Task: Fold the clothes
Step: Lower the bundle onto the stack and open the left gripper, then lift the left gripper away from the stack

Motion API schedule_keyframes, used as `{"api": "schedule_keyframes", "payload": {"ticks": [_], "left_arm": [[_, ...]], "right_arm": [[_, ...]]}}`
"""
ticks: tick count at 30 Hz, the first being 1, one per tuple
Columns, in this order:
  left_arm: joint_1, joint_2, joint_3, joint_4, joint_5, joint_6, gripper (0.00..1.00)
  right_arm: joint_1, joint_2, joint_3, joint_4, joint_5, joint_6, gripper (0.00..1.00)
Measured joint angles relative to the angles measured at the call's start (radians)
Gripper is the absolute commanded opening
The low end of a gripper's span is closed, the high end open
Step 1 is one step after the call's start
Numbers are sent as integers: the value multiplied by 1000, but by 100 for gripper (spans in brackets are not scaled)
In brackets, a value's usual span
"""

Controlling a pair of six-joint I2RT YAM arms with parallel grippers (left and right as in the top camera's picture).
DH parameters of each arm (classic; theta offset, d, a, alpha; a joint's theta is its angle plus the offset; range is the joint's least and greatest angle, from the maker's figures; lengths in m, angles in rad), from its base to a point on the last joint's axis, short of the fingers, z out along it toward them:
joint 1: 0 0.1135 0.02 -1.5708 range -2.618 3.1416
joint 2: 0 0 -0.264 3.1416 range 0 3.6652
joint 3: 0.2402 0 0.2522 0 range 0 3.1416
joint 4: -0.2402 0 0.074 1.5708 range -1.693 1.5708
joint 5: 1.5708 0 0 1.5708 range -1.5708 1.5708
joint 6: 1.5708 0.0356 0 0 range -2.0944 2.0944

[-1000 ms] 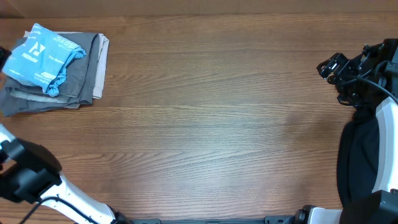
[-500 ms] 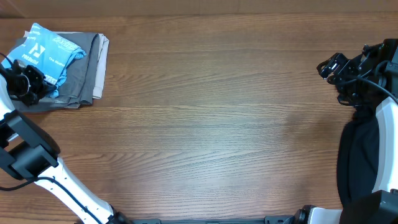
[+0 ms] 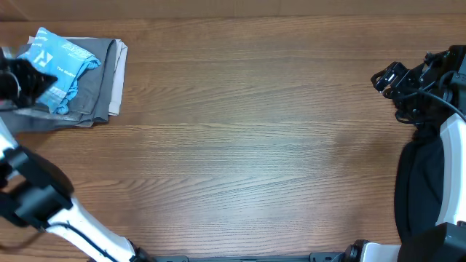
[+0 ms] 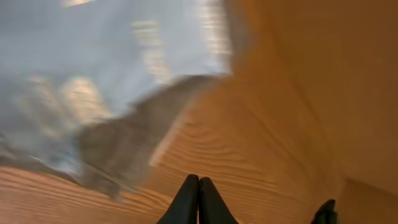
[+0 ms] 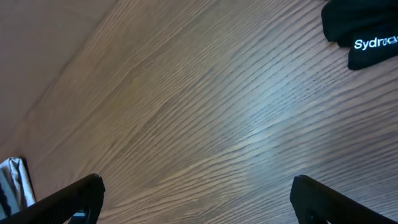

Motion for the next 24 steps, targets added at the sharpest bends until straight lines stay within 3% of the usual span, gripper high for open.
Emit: {"api": "schedule_keyframes", "payload": {"ticks": [3, 8, 9, 10, 11, 18, 24], "left_arm": [[-176, -280, 21, -27, -79, -4, 25], [-455, -387, 27, -160, -223, -14, 41], [-510, -380, 26, -179, -252, -16, 60], [-556, -371, 23, -189, -278, -23, 89], [-591, -362, 20, -194, -304, -23, 100], [-811, -291, 13, -214, -455, -39, 100], [-880, -264, 13, -214, -484, -39, 100]], "right_arm": [[0, 0, 0, 0, 0, 0, 100], [0, 0, 0, 0, 0, 0, 100], [0, 0, 0, 0, 0, 0, 100], [0, 0, 0, 0, 0, 0, 100], [0, 0, 0, 0, 0, 0, 100], [0, 0, 0, 0, 0, 0, 100], [0, 0, 0, 0, 0, 0, 100]]}}
